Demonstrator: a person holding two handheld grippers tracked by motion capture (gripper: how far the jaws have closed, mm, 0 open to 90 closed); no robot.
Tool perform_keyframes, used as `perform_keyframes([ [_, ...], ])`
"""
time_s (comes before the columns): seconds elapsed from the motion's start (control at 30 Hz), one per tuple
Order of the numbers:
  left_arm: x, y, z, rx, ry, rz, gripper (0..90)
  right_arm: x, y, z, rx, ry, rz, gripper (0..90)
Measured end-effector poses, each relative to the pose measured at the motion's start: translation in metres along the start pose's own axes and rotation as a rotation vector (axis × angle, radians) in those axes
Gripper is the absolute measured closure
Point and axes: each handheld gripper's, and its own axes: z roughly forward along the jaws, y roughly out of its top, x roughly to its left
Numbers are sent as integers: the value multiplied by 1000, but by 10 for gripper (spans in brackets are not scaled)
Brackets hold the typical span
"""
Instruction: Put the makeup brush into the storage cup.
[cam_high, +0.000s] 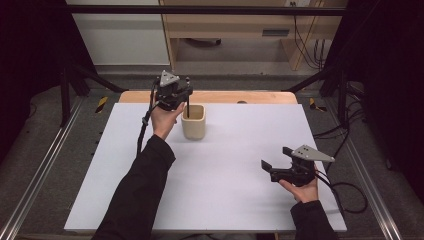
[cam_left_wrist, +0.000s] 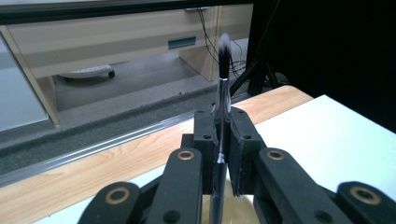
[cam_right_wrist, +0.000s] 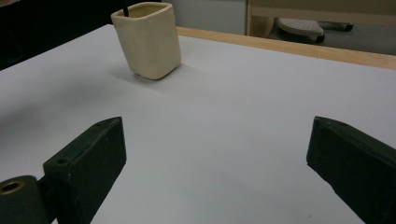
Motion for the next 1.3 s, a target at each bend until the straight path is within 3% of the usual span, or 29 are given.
perform_keyframes([
  [1.3,2,-49,14,79,-5,-6,830,1,-1,1,5,12,-11,58],
])
